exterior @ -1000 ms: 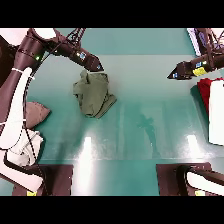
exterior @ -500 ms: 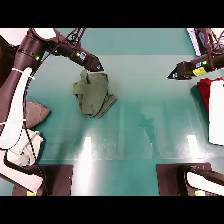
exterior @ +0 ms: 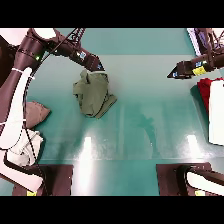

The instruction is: Fold the shirts.

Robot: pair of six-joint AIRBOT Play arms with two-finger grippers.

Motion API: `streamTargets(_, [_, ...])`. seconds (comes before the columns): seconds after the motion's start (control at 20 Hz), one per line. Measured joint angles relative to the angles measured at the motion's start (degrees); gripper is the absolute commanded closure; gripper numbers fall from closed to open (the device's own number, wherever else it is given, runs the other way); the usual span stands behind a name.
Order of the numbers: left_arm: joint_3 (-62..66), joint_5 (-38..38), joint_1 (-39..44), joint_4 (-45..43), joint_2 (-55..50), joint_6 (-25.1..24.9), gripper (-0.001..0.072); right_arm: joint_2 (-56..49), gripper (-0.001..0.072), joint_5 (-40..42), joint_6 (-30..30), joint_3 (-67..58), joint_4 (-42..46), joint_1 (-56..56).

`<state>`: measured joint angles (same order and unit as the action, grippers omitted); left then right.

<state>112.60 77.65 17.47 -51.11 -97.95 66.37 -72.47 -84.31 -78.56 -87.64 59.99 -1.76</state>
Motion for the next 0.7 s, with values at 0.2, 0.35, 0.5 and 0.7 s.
streamTargets(0.2, [0.00, -0.07, -1.73, -6.47, 0.00, 7.30, 0.0099, 0.00, 0.0688, 0.55, 0.00, 0.00, -0.22, 0.04])
streamTargets(0.35, [-1.36, -1.22, -4.61, -16.26, -0.07, 13.84, 0.0100, 0.00, 0.0688, 0.63, 0.00, 0.00, -0.28, 0.04])
streamTargets(0.5, [-5.66, -4.46, -6.97, -21.42, -0.61, 16.96, 0.0100, 0.00, 0.0689, 0.70, 0.00, 0.00, -0.31, 0.04])
streamTargets(0.7, [-10.69, -9.11, -8.22, -23.76, -2.89, 18.43, 0.0100, 0.00, 0.0688, 0.76, 0.00, 0.00, -0.31, 0.04])
